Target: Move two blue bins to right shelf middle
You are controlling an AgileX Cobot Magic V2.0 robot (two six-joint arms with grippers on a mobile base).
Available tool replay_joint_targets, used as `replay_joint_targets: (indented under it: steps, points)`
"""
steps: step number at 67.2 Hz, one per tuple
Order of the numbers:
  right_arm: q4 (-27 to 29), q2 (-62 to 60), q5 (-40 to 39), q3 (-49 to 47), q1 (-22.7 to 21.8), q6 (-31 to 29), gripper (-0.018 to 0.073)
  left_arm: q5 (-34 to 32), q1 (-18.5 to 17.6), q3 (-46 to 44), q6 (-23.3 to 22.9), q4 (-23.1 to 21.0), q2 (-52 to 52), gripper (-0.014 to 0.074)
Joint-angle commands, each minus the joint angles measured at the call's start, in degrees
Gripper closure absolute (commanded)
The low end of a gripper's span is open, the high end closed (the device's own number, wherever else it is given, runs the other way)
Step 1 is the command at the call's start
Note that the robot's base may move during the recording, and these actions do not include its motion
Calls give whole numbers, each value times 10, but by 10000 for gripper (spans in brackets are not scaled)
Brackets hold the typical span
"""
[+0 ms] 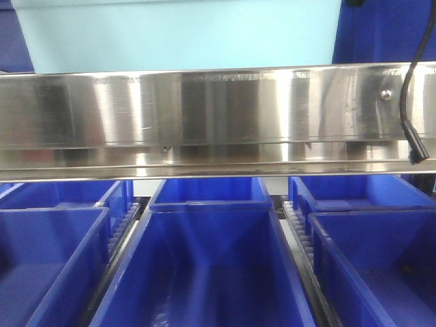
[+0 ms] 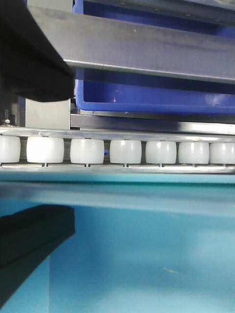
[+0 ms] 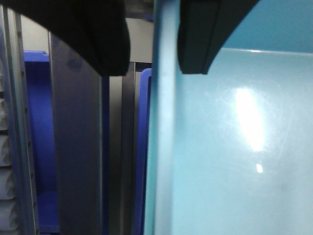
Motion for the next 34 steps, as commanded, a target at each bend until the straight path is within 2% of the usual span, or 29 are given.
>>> replay_joint_targets:
  steps: [1,20,25,34]
  points:
    - [-5,0,-5,2,-2,-3,399,-3,-1,0,-1,-2,-1,239]
    - [-5,0,-5,2,-2,-3,407,-3,-1,0,-1,-6,-1,260]
    - [-5,0,-5,2,-2,-3,475,-3,-1,0,-1,-14,-1,337]
    - [-5,0,-5,2,-2,-3,721,-3,-1,0,-1,-42,-1,573]
